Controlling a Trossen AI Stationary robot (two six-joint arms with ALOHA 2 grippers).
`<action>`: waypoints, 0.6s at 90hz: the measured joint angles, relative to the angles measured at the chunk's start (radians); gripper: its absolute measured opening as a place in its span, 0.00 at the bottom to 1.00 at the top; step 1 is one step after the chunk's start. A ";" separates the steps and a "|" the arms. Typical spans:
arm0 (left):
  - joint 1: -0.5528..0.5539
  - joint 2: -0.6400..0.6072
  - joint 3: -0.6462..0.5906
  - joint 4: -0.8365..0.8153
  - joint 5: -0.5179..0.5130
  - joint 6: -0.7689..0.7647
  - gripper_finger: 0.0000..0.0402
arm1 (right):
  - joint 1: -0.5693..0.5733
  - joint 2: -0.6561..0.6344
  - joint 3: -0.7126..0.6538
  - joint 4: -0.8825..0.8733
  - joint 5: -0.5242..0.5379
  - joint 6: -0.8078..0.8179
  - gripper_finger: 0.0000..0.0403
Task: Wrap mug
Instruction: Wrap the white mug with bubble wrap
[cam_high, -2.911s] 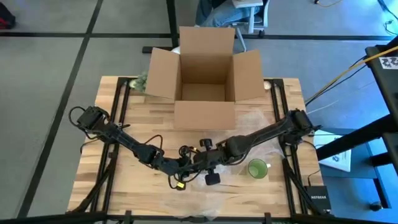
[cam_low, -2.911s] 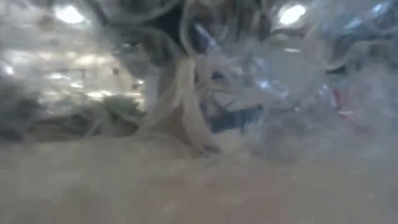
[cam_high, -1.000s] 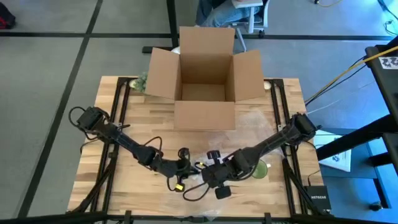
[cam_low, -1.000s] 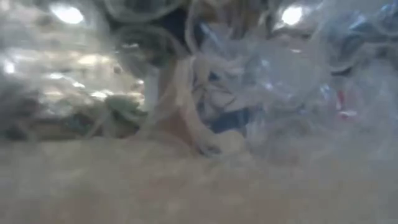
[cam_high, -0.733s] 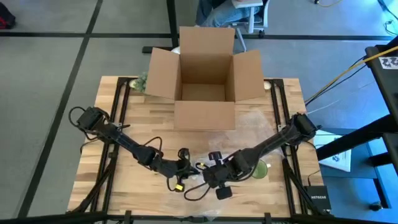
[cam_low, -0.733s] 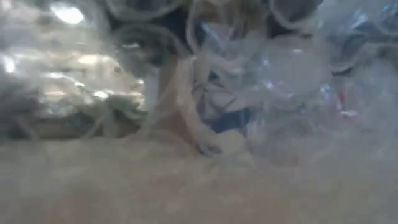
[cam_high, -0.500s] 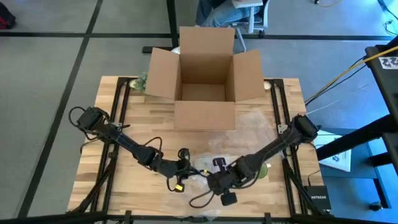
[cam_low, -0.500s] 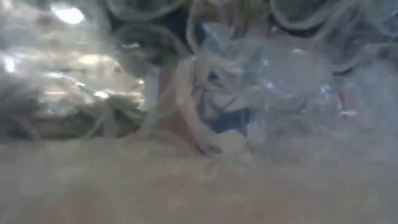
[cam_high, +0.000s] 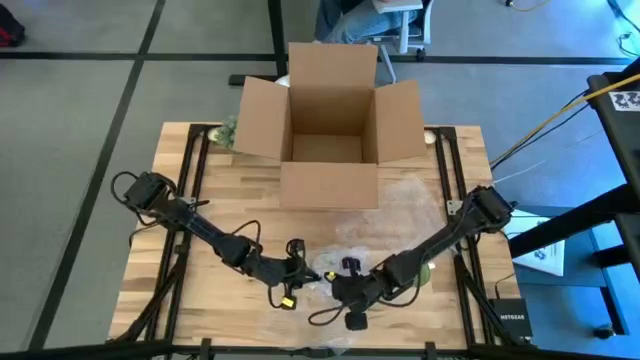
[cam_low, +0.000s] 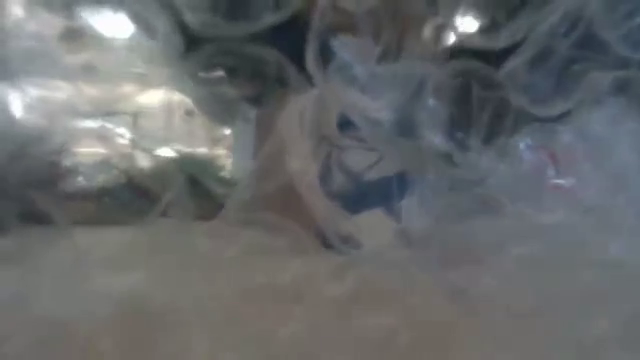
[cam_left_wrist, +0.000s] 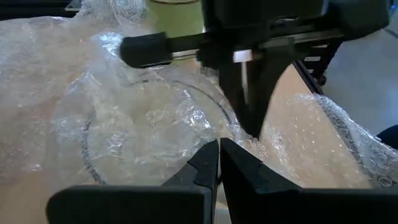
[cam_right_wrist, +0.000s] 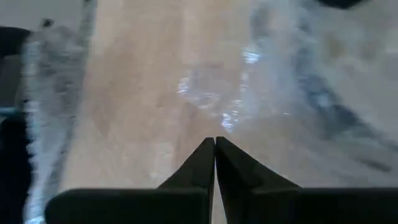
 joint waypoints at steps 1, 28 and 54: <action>0.000 0.000 0.000 0.000 0.000 0.000 0.00 | 0.000 0.000 0.000 0.000 0.005 0.000 0.00; 0.000 0.000 0.000 0.001 0.001 0.000 0.00 | 0.000 0.006 0.000 0.047 0.119 0.005 0.00; 0.000 0.000 0.000 0.002 0.002 0.001 0.00 | 0.011 0.050 0.003 0.077 0.151 0.019 0.00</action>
